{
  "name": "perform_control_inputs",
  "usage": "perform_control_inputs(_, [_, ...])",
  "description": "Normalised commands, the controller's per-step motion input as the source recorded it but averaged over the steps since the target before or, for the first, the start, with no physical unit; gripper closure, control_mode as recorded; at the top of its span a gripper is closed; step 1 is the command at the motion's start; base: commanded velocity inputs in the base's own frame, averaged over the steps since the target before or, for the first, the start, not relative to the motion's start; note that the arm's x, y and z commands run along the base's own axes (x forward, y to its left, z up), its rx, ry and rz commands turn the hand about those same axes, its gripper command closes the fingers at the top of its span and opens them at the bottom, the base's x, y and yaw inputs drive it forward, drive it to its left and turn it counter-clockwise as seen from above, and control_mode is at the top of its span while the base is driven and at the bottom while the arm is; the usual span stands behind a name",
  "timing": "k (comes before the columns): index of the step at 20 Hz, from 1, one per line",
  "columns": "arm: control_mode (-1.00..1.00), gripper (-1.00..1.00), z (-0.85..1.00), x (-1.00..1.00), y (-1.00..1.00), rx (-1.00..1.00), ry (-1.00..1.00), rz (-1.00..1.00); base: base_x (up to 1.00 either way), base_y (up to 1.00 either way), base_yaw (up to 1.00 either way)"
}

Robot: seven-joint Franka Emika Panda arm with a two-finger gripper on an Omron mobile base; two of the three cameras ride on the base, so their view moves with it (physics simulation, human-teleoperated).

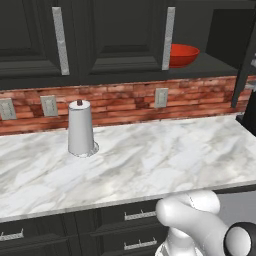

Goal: Move the bowls from the cabinet to the plates on the dining table.

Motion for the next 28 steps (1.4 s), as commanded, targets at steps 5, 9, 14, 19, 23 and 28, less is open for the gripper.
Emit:
perform_control_inputs(5, [-1.0,-1.0,0.04,-0.53,0.1,0.01,-0.07,-0.07,0.0,0.0,0.0])
perform_control_inputs(9, [-1.0,-1.0,0.0,-0.46,0.13,0.0,-0.05,-0.12,0.0,0.0,0.0])
perform_control_inputs(14, [-1.0,-1.0,0.0,-0.44,0.12,0.0,-0.05,-0.12,0.0,0.0,0.0])
perform_control_inputs(19, [-1.0,-1.0,0.06,-0.45,0.2,0.0,-0.06,-0.11,0.0,0.0,0.0])
perform_control_inputs(23, [-1.0,-1.0,0.17,-0.43,0.32,0.0,-0.09,-0.06,0.0,0.0,0.0])
perform_control_inputs(28, [-1.0,-1.0,0.19,-0.21,0.47,-0.02,-0.1,-0.04,0.0,0.0,0.0])
